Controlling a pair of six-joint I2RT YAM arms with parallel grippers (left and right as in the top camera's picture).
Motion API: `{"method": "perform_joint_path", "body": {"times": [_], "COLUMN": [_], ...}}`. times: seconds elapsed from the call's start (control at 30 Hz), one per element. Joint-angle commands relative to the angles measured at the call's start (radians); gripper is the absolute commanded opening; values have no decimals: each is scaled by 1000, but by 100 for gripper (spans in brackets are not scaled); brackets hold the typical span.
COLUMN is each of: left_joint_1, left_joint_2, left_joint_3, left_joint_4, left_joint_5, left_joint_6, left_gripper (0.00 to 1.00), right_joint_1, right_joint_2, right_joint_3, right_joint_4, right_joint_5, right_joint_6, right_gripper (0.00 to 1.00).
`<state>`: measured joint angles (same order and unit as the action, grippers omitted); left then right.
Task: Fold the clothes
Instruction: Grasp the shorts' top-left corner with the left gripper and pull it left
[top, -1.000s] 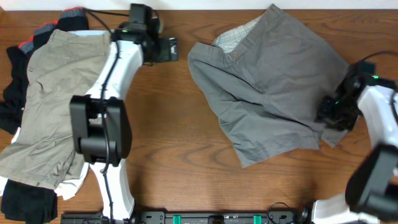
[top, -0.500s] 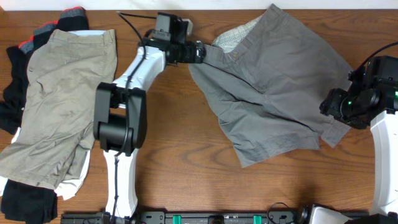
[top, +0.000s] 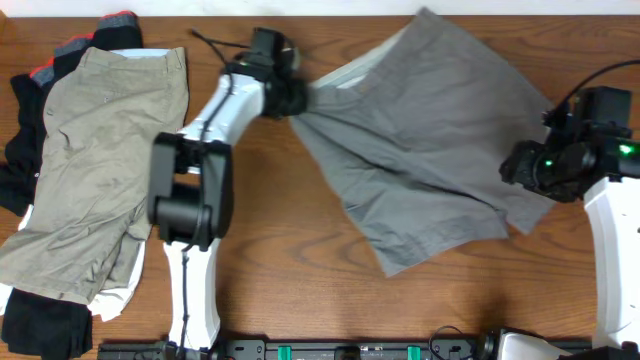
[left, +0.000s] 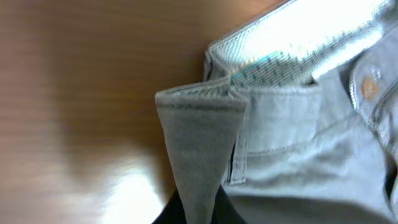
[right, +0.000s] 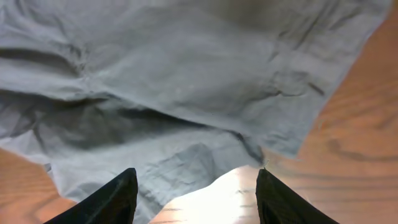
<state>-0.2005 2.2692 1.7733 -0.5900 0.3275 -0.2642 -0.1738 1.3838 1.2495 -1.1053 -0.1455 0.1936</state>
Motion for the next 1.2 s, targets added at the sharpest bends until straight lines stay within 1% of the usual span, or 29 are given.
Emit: {"method": "perform_joint_path", "body": {"times": [0.0,0.13,0.2,0.27,0.3,0.33,0.4,0.43,0.47,0.5,0.57,0.63,0.7,0.8,0.93,1.0,1.03,1.1,1.17], "left_joint_1": [91,152,169,179,180,180,180,180,180,181,182,186,193,205,219,220,220,220,220], "left_joint_2": [-130,-179,-181,-181,-181,-181,-182,-182,-183,-186,-199,-225,-269,-355,-473,-517,-537,-562,-575], "left_joint_3": [15,15,15,15,15,15,15,15,15,15,15,15,15,15,15,15,15,15,15], "left_joint_4": [-157,-393,-489,-580,-605,-620,-625,-625,-625,-625,-625,-624,-620,-604,-555,-526,-508,-481,-465], "left_joint_5": [-135,-134,-135,-135,-135,-135,-135,-135,-135,-135,-138,-145,-174,-215,-252,-282,-291,-291,-291], "left_joint_6": [-140,-142,-141,-122,-102,-83,-66,-66,-65,-61,-60,-58,-59,-62,-62,-62,-62,-62,-58], "left_gripper": [6,6,9,22,25,32,61,72,78,81,84,84,84,85,85,85,88,90,93], "right_joint_1": [52,105,134,167,180,195,219,230,236,242,251,258,267,285,303,306,306,303,299], "right_joint_2": [15,51,80,121,140,164,211,235,256,281,326,369,409,462,509,532,546,576,605], "right_joint_3": [-15,-15,-15,-15,-15,-15,-15,-15,-15,-15,-15,-14,-14,-15,-15,-15,-15,-15,-14], "right_joint_4": [25,73,101,136,152,171,209,229,245,262,286,300,301,302,318,332,341,355,368], "right_joint_5": [-13,-13,-13,-13,-13,-12,-12,-12,-12,-12,-12,-13,-13,-12,-8,0,12,43,66], "right_joint_6": [12,30,30,31,37,42,46,49,51,54,56,56,56,55,56,57,61,64,64], "right_gripper": [59,59,58,58,58,58,57,57,57,57,57,54,46,38,24,19,17,12,9]}}
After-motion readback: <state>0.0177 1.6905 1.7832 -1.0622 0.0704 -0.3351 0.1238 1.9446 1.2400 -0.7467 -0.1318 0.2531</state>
